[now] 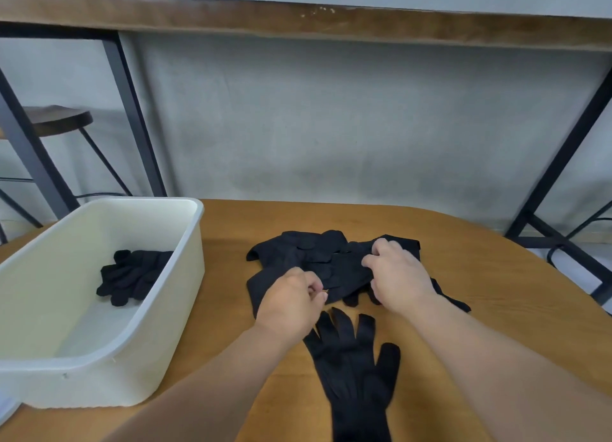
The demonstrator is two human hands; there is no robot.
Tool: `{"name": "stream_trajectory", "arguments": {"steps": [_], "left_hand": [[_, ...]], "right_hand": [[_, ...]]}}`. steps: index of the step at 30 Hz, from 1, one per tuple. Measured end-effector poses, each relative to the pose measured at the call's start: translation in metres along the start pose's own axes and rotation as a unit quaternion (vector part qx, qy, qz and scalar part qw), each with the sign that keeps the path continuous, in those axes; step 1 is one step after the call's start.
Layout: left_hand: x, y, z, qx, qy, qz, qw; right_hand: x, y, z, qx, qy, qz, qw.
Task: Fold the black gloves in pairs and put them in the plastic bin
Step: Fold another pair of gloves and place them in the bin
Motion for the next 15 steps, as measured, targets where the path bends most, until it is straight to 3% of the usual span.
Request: {"name": "stream_trajectory", "arguments": {"steps": [8, 15], "left_hand": [[-0.049, -0.034, -0.01, 0.038, 0.021, -0.1, 0.994], [-0.072, -0.036, 0.034, 0.043, 0.055, -0.071, 0.995]], "right_hand": [[0.003, -0.004, 0.017, -0.01, -0.134, 0.015, 0.991], [-0.013, 0.005, 0.067, -0.029, -0.205, -0.009, 0.978]]}}
Point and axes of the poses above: each hand's wrist, its own y-axis away from the middle knuckle, its own z-axis out of the back of the hand, x = y × z, the point moved 3 cm from there along -y, towards the middle knuckle, and after that the axes turned 3 degrees about y, right-handed, at the moved point
